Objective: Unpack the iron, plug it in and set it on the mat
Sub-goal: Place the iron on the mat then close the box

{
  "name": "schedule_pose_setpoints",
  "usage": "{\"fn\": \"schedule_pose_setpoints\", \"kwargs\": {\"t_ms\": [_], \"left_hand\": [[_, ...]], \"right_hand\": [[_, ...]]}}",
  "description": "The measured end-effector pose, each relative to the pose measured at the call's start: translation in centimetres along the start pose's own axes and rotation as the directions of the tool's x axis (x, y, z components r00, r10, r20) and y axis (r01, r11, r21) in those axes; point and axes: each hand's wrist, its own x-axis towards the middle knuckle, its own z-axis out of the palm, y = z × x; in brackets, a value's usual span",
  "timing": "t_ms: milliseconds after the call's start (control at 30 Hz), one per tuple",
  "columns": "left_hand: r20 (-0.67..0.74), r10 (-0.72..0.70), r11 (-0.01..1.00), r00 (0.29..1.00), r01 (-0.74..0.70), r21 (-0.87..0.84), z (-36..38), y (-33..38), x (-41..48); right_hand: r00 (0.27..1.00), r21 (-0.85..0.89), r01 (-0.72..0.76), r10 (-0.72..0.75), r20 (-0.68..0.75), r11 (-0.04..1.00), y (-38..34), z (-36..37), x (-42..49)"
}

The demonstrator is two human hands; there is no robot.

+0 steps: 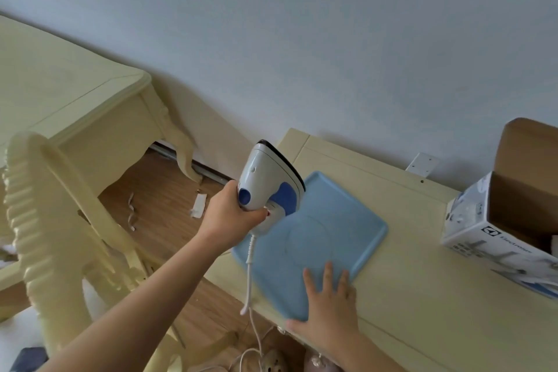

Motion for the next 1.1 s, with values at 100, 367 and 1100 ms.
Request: {"fn": "schedule_pose_setpoints", "kwargs": {"t_ms": [100, 367, 1100], "left_hand": [[0.023, 0.014, 1.000, 1.000, -0.014, -0.008, 1.1, 0.4, 0.3], [0.026, -0.013, 1.000, 1.000, 0.013, 0.006, 3.9, 1.4, 1.9], [-0.046, -0.024, 1.000, 0.999, 0.023, -0.014, 7.7, 2.6, 4.4]], "right_hand": [[0.997, 0.001, 0.078, -0.078, 0.003, 0.997, 0.9, -1.3, 2.0], [0.988, 0.054, 0.149, -0.146, -0.056, 0.987, 1.5, -3.7, 6.0], [0.981, 0.199, 0.166, -0.141, -0.135, 0.966, 2.6, -6.2, 9.9]]}}
